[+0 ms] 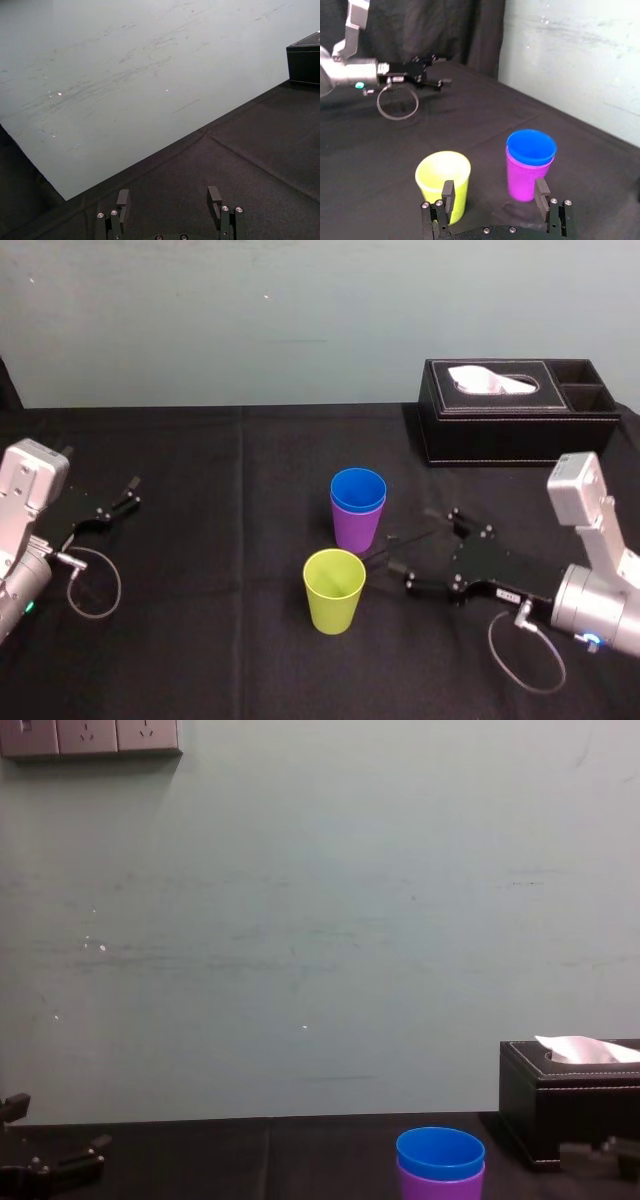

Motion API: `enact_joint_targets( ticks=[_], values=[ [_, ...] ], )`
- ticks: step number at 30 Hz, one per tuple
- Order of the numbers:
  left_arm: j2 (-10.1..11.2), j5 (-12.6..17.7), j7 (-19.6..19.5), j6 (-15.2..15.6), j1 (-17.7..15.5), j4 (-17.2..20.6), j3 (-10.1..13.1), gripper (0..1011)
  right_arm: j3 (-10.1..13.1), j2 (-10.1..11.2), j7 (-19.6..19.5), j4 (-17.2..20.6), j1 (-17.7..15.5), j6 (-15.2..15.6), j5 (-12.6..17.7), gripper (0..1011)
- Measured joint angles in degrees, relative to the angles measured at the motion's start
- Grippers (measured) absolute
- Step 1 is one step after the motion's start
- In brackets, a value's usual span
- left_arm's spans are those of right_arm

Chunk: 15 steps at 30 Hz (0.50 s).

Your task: Stack the three plastic cups sequentially using one hand.

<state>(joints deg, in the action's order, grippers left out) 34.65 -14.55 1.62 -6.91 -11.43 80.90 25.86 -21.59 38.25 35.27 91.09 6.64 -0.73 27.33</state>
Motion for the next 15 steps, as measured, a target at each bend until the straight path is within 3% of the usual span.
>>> enact_joint_targets(
  ticks=[15],
  values=[
    [0.00, 0.00, 0.00, 0.00, 0.00, 0.00, 0.00, 1010, -4.05, -1.43, 1.04, -2.04, 0.45, -0.65, -2.83, 1004]
  ],
)
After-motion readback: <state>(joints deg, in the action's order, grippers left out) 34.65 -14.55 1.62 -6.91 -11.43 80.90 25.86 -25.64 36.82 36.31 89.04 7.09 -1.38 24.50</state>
